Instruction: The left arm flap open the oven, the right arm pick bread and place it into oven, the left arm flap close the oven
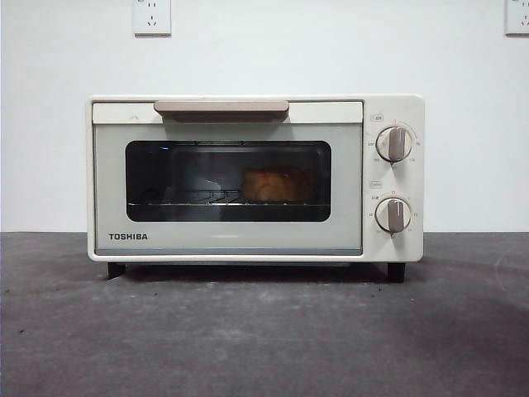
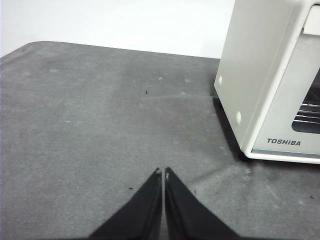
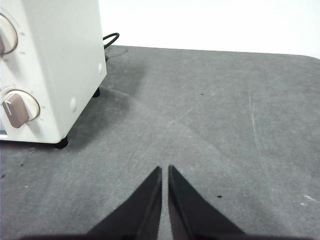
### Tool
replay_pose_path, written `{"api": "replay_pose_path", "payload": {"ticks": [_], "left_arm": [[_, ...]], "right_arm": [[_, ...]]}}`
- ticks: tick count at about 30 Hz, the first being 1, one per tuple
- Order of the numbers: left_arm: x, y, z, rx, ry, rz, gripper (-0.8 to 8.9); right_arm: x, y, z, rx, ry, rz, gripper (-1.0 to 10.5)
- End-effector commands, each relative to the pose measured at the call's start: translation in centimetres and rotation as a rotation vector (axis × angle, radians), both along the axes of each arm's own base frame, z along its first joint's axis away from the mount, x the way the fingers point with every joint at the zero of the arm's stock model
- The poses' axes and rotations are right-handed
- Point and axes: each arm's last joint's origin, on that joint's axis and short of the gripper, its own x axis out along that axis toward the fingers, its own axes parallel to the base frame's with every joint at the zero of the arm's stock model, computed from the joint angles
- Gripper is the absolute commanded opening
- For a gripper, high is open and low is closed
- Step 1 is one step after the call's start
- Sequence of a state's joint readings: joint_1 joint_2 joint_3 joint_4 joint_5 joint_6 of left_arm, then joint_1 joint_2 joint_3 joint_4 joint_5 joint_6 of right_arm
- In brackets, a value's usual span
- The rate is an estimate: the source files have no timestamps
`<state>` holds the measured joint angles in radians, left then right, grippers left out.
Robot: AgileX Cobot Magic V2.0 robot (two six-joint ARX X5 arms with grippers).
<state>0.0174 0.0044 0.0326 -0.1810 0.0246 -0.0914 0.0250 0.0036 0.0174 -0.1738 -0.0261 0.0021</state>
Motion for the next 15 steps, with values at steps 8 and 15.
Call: {"api": "replay_pose_path", "payload": {"ticks": [8,15], "left_arm": [[0.08,0.02,-0.75,0.008,0.026,0.003,0.12],[0.08,0.02,-0.75,0.008,0.026,0.003,0.12]], "right_arm": [[0.06,-0.02,-0.08,-0.012,-0.01,0.0,0.2],[0.06,-0.02,-0.08,-0.012,-0.01,0.0,0.2]]}}
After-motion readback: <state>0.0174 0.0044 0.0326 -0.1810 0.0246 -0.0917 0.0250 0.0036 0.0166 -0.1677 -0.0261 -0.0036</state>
